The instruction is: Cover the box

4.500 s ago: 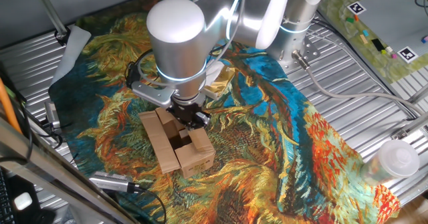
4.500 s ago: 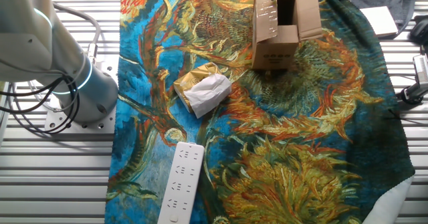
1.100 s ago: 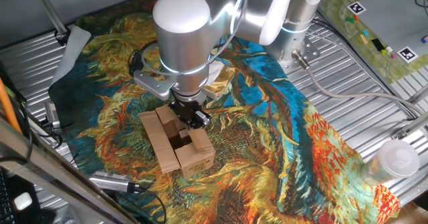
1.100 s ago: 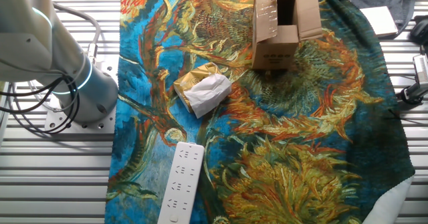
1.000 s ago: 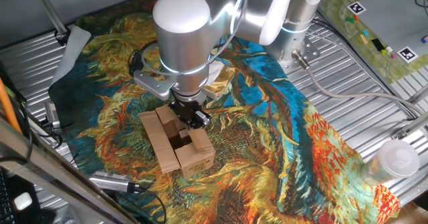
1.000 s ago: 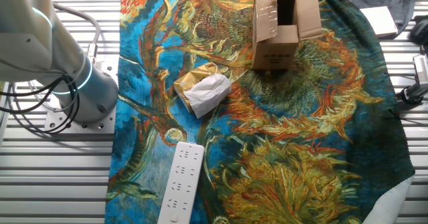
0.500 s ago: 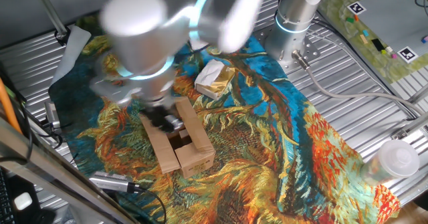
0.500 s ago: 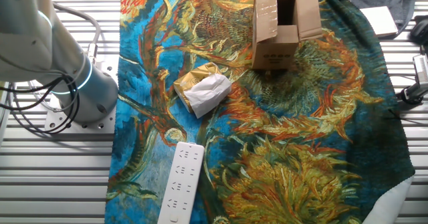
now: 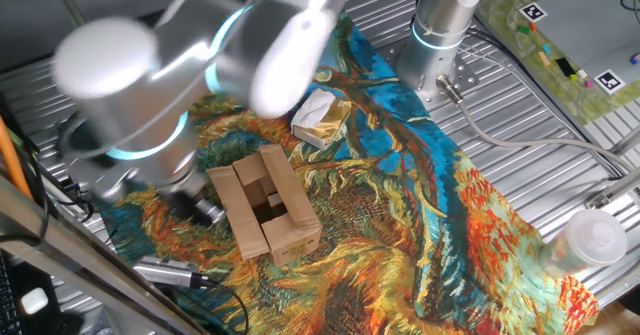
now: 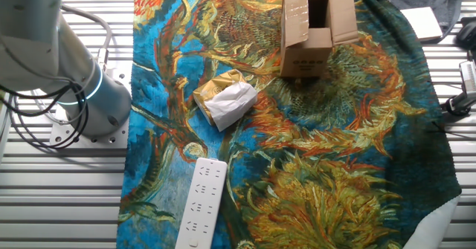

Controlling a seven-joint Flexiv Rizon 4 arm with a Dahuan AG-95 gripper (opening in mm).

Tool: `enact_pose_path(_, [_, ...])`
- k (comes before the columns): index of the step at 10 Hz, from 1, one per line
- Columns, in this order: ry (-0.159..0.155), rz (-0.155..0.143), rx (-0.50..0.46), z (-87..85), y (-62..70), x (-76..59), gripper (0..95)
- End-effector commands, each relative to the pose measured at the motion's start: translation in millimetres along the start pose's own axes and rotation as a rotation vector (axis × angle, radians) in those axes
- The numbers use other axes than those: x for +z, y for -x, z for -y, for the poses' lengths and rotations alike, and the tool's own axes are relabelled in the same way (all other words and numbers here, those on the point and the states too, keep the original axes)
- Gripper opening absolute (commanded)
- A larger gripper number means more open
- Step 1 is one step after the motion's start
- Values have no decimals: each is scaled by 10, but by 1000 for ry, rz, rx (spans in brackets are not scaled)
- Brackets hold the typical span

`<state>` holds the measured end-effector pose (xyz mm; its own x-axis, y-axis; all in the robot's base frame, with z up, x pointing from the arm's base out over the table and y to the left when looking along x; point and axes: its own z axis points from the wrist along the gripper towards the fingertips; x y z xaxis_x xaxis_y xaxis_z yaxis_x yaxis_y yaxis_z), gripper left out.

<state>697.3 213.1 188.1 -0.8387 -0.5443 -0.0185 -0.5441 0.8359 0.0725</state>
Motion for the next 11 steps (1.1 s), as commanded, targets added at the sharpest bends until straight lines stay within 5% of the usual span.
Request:
enact_pose_path(1, [0,19,-6,16,-89,81,0])
enact_pose_path(6, [5,26,5,-29,-268,226,0])
enact_pose_path(11, [20,32,-5,-143,-451,213,0])
